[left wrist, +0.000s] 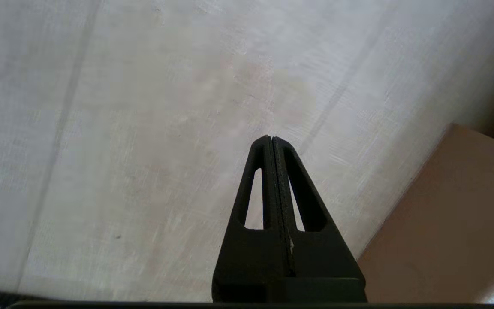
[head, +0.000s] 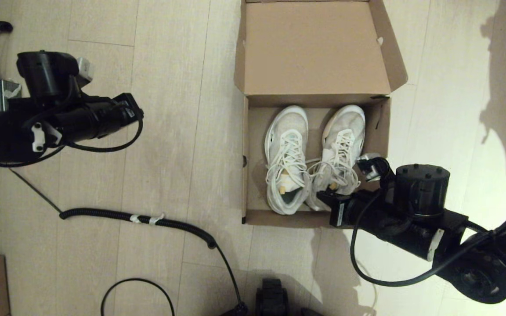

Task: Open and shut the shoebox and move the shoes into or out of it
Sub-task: Put the shoes out of the shoe box

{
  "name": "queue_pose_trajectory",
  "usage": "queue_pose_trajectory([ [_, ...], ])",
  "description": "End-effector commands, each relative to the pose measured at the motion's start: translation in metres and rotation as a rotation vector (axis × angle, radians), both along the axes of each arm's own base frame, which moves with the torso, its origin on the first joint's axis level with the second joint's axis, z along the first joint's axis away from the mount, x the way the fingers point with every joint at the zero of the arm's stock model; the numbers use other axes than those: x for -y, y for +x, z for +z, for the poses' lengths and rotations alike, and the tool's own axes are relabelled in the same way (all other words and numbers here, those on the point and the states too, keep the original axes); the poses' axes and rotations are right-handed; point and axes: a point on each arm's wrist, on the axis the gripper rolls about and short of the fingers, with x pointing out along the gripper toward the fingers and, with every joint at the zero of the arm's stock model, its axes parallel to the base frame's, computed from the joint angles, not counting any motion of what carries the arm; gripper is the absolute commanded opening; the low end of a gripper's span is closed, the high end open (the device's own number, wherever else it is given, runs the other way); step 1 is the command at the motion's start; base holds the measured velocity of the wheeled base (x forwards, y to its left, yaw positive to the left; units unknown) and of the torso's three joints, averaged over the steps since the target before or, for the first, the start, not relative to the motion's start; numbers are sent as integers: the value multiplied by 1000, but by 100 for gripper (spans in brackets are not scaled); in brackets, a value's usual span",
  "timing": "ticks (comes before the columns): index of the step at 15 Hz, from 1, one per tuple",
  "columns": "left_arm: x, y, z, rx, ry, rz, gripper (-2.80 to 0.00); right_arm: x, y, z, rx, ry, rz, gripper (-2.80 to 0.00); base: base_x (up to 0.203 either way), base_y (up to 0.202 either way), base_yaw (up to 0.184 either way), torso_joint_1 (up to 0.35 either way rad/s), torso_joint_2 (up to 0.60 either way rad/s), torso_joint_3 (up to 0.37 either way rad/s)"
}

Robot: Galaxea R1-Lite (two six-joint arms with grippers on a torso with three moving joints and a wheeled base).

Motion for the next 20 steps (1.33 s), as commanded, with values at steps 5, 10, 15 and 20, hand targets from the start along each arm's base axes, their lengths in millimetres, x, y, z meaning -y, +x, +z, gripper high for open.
queue_pose_trajectory([
  [5, -4, 1, -9, -17, -3, 10, -280, 2, -6, 5, 84, -44, -5, 0, 0, 0, 0, 0, 0, 0],
  [10, -4, 0, -15, -37, -2, 10, -280, 2, -8, -5, 37, -160, -34, 0, 0, 0, 0, 0, 0, 0],
  [15, -9, 0, -21, -56, 0, 20, -280, -25, 17, -32, 72, -184, -37, 0, 0, 0, 0, 0, 0, 0],
  [20, -10, -1, -31, -93, 2, 22, -280, -39, 45, -50, 141, -275, -166, 0, 0, 0, 0, 0, 0, 0],
])
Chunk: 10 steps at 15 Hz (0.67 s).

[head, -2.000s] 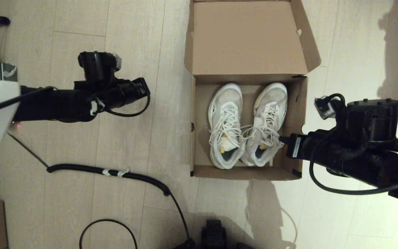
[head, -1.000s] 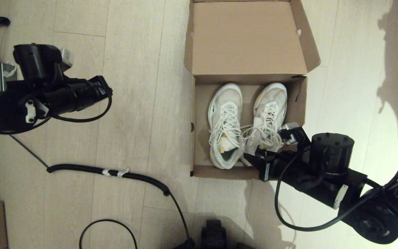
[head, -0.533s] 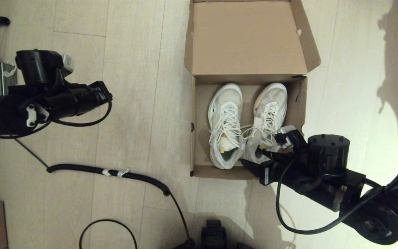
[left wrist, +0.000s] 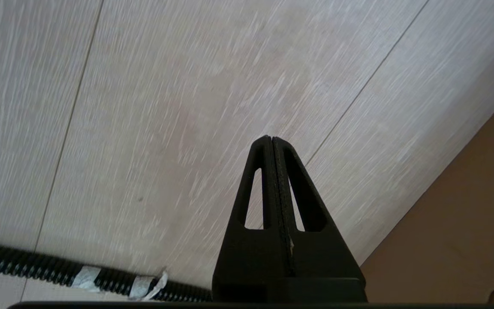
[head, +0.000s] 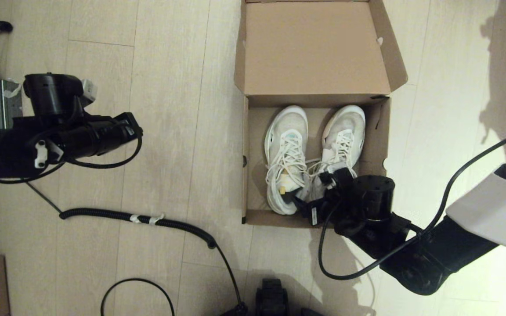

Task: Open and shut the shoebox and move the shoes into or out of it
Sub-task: Put the shoes out of the shoe box

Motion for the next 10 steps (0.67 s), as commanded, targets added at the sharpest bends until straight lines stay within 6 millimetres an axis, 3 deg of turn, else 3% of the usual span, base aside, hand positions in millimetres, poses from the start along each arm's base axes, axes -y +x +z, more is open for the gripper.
queue_pose_trajectory([
  [1, 0, 0, -1, -4, -2, 1, -280, -6, 11, -12, -1, -24, -19, 0, 0, 0, 0, 0, 0, 0],
  [6, -6, -1, -7, -2, -4, 17, -280, -15, 29, -12, 54, -52, -118, 0, 0, 0, 0, 0, 0, 0],
  [7, -7, -1, -8, -1, -4, 17, -280, -15, 29, -12, 55, -49, -118, -280, 0, 0, 0, 0, 0, 0],
  [10, -10, -1, -10, 4, -5, 26, -280, -15, 29, -13, 51, -53, -116, -280, 0, 0, 0, 0, 0, 0],
])
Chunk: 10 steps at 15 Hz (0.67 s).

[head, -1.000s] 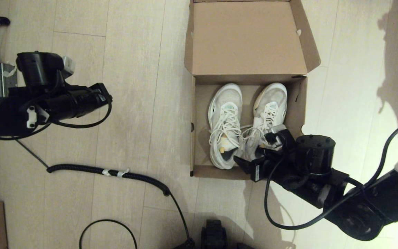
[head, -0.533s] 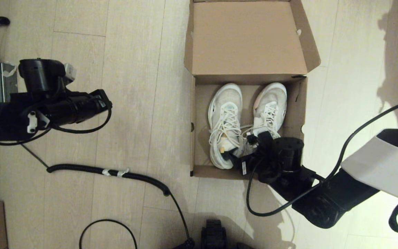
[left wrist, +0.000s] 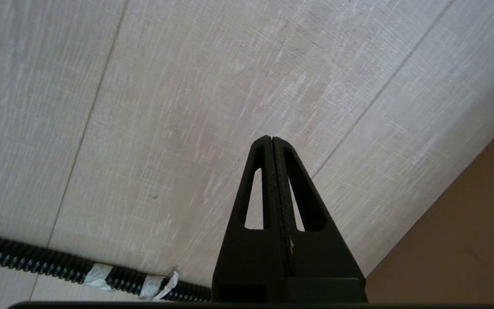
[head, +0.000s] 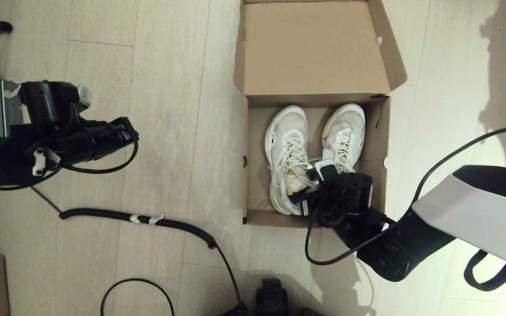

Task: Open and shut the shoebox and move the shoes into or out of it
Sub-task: Put the shoes out of the shoe box

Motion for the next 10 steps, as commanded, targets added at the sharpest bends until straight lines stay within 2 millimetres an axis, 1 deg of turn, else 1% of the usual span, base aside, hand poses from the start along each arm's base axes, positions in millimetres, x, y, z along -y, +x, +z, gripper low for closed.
queue_pose_trajectory([
  [1, -1, 0, 0, 0, -3, 2, -280, -2, 0, -2, 0, -2, 3, -280, 0, 0, 0, 0, 0, 0],
  [3, -1, 0, 0, 0, -4, 4, -280, -5, -2, 3, 12, 5, 2, -280, 0, 0, 0, 0, 0, 0],
  [5, -4, -1, 2, 8, -5, 11, -280, -7, -4, 15, 31, 15, -11, -280, 0, 0, 0, 0, 0, 0],
  [8, -13, -8, 12, 36, -7, 35, -280, -8, -17, 40, 12, 22, -3, -280, 0, 0, 0, 0, 0, 0],
  [10, -20, -13, 20, 58, -7, 54, -280, -7, -31, 61, -17, 38, 7, -280, 0, 0, 0, 0, 0, 0],
])
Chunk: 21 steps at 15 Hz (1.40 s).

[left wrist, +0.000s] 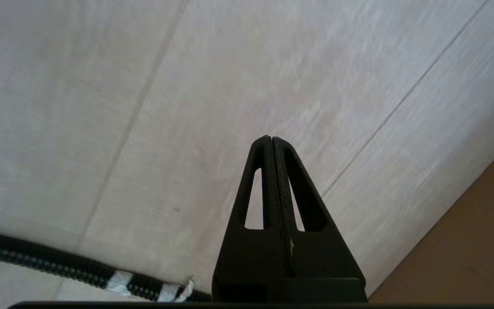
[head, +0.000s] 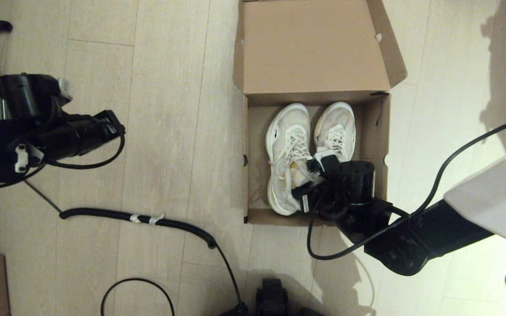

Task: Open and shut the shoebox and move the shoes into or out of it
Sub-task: Put the shoes out of the shoe box

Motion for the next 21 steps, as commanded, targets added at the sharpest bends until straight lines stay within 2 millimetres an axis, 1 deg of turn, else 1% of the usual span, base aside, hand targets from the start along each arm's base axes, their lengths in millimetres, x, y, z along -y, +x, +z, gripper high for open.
queue_pose_trajectory([
  [1, -4, -8, 11, 33, -1, 10, -280, 4, -17, 33, 9, 39, 7, -280, 0, 0, 0, 0, 0, 0],
  [3, -4, -15, 20, 57, -1, 9, -280, 10, -33, 54, -71, 94, 1, -280, 0, 0, 0, 0, 0, 0],
  [5, -3, -21, 27, 77, 1, 9, -280, 15, -45, 74, -99, 138, -2, -280, 0, 0, 0, 0, 0, 0],
  [8, -4, -24, 29, 81, 3, 12, -280, 28, -64, 94, -120, 137, 2, -280, 0, 0, 0, 0, 0, 0],
  [9, -4, -25, 26, 73, 4, 13, -280, 34, -72, 102, -127, 140, 19, -280, 0, 0, 0, 0, 0, 0],
  [11, -3, -28, 29, 78, 8, 11, -280, 45, -89, 122, -145, 194, 90, -280, 0, 0, 0, 0, 0, 0],
  [14, -4, -49, 45, 123, 13, 19, -280, 66, -124, 151, -155, 263, 199, -280, 0, 0, 0, 0, 0, 0],
  [16, -12, -70, 57, 159, 18, 53, -280, 82, -152, 170, -165, 297, 239, -280, 0, 0, 0, 0, 0, 0],
  [17, -16, -81, 58, 166, 19, 70, -280, 91, -166, 178, -156, 317, 247, -280, 0, 0, 0, 0, 0, 0],
  [18, -19, -92, 56, 159, 19, 84, -280, 101, -178, 184, -135, 334, 248, -280, 0, 0, 0, 0, 0, 0],
  [19, -22, -102, 49, 142, 18, 98, -280, 112, -186, 189, -105, 344, 214, -280, 0, 0, 0, 0, 0, 0],
  [21, -22, -120, 31, 95, 10, 109, -280, 138, -186, 195, -46, 329, 23, -280, 0, 0, 0, 0, 0, 0],
])
